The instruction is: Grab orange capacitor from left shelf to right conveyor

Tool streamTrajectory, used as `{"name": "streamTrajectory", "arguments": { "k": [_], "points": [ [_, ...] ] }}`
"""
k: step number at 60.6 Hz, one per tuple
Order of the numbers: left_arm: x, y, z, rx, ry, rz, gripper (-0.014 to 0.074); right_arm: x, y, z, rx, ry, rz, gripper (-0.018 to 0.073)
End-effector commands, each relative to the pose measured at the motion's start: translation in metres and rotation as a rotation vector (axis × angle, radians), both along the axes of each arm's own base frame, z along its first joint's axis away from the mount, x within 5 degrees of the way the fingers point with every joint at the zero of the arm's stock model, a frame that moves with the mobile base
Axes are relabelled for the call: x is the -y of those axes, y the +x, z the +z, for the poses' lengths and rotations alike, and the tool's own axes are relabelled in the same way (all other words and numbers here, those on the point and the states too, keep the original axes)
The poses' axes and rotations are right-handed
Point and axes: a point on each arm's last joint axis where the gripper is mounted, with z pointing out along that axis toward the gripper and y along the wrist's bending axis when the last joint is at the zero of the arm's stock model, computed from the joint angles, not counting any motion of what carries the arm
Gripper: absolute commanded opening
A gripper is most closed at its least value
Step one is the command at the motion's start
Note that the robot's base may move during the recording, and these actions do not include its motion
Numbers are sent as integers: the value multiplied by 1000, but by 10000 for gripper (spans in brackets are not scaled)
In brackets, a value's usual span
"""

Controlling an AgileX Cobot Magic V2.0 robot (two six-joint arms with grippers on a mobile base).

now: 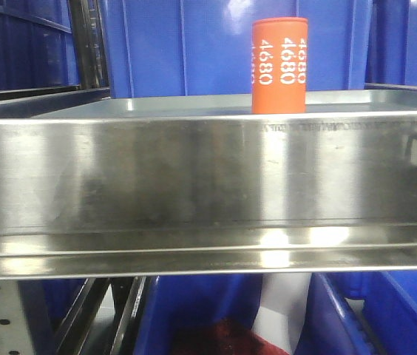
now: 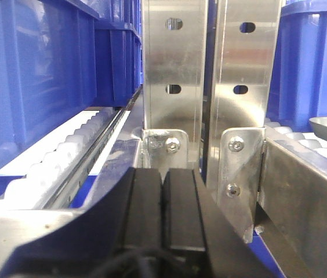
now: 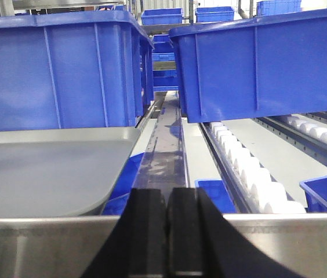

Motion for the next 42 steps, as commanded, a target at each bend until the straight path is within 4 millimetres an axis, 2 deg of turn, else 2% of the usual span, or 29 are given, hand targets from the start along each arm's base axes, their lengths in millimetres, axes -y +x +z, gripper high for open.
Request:
{"name": "streamTrajectory", "arguments": {
  "k": [1,31,37,42],
  "points": [
    [0,0,10,82,-12,-6,-105,1,-3,8,110,-11,-7,46],
    [0,0,10,82,-12,-6,-105,1,-4,14,167,5,-6,46],
    [0,0,10,82,-12,-6,-105,1,-8,31,262,133,17,46],
    [0,0,10,82,-12,-6,-105,1,-15,57,329,177,36,46]
  ]
}}
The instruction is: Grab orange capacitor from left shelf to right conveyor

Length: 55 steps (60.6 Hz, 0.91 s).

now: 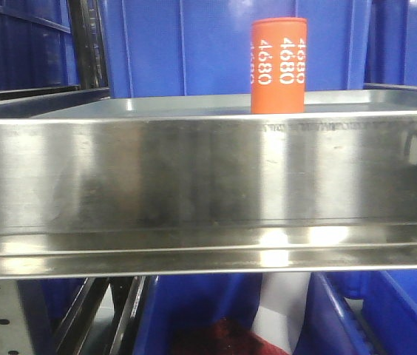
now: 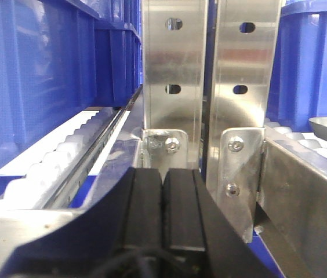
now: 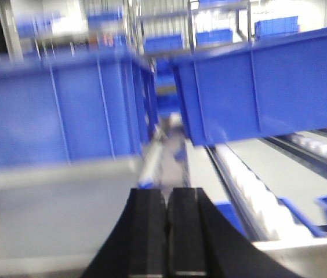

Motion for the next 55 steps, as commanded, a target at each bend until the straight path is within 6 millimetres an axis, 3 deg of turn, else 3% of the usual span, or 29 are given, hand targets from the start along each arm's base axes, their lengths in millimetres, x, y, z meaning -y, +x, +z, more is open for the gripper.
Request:
{"name": "streamTrajectory", "arguments": {
  "k": [1,12,22,32,41,46,55],
  "points": [
    [0,0,10,87,-12,-6,-105,0,-15,49,234,46,13,46],
    [0,0,10,87,-12,-6,-105,0,-29,109,145,-53,15,46],
    [0,0,10,87,-12,-6,-105,-2,-17,147,-60,-84,65,46],
    [0,0,10,87,-12,-6,-105,-13,10,169,-215,-126,183,46],
    [0,0,10,87,-12,-6,-105,-30,38,176,-290,-99,305,55],
    [0,0,10,87,-12,-6,-105,-42,54,174,-325,-113,360,129],
    [0,0,10,87,-12,-6,-105,-66,76,170,-325,-130,465,417]
  ]
}}
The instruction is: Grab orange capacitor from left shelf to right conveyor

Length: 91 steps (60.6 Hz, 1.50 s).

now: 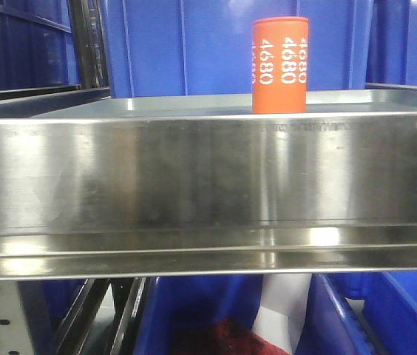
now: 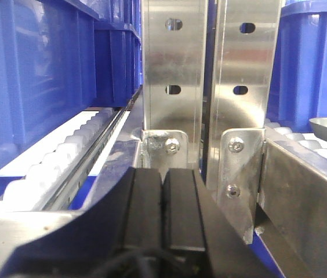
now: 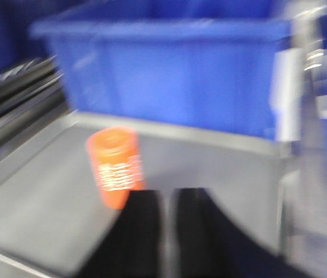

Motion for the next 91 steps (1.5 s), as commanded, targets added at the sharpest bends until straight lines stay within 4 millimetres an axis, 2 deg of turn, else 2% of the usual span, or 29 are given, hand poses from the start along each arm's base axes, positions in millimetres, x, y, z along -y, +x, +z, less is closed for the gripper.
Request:
{"name": "streamTrajectory", "arguments": {
  "k": [1,5,9,30,46,54,58,61,69,73,78,86,91],
  "points": [
    [0,0,10,80,-12,-6,-105,-15,13,18,124,52,55,447],
    [0,0,10,80,-12,-6,-105,-26,22,16,132,59,90,568],
    [0,0,10,80,-12,-6,-105,-37,30,13,132,67,120,630],
    [0,0,10,80,-12,-6,-105,-72,81,-13,100,48,130,622],
    [0,0,10,80,-12,-6,-105,-93,115,-50,44,-7,130,622],
    [0,0,10,80,-12,-6,-105,-99,126,-62,31,-15,127,615],
    [0,0,10,80,-12,-6,-105,-100,128,-67,18,-22,127,550],
    [0,0,10,80,-12,-6,-105,-101,129,-69,9,-27,127,456],
    [0,0,10,80,-12,-6,-105,-101,130,-72,-2,-33,128,11],
    [0,0,10,80,-12,-6,-105,-100,132,-71,11,-26,119,95],
    [0,0,10,80,-12,-6,-105,-98,131,-66,29,-17,114,39],
    [0,0,10,80,-12,-6,-105,-92,121,-50,75,8,114,52],
    [0,0,10,80,-12,-6,-105,-84,109,-34,110,27,114,52]
  ]
}}
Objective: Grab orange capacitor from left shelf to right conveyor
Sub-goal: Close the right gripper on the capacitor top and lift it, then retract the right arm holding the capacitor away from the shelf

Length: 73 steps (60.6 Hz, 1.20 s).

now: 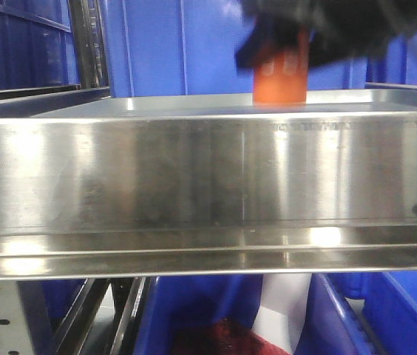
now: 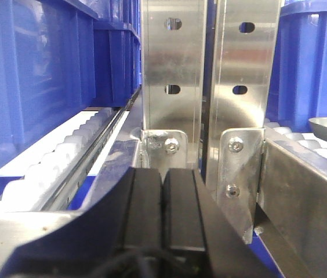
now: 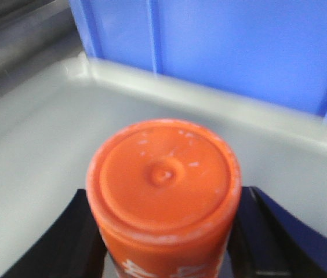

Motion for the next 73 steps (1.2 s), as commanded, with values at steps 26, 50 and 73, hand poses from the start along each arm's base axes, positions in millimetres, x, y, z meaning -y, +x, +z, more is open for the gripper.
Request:
{"name": "streamTrajectory", "arguments": {
  "k": [26,50,73],
  "points": [
    [0,0,10,80,-12,-6,-105,78,-125,115,382,29,27,52],
    [0,0,10,80,-12,-6,-105,135,-215,119,505,83,2,52],
    [0,0,10,80,-12,-6,-105,151,-246,78,709,295,7,52]
  ]
}}
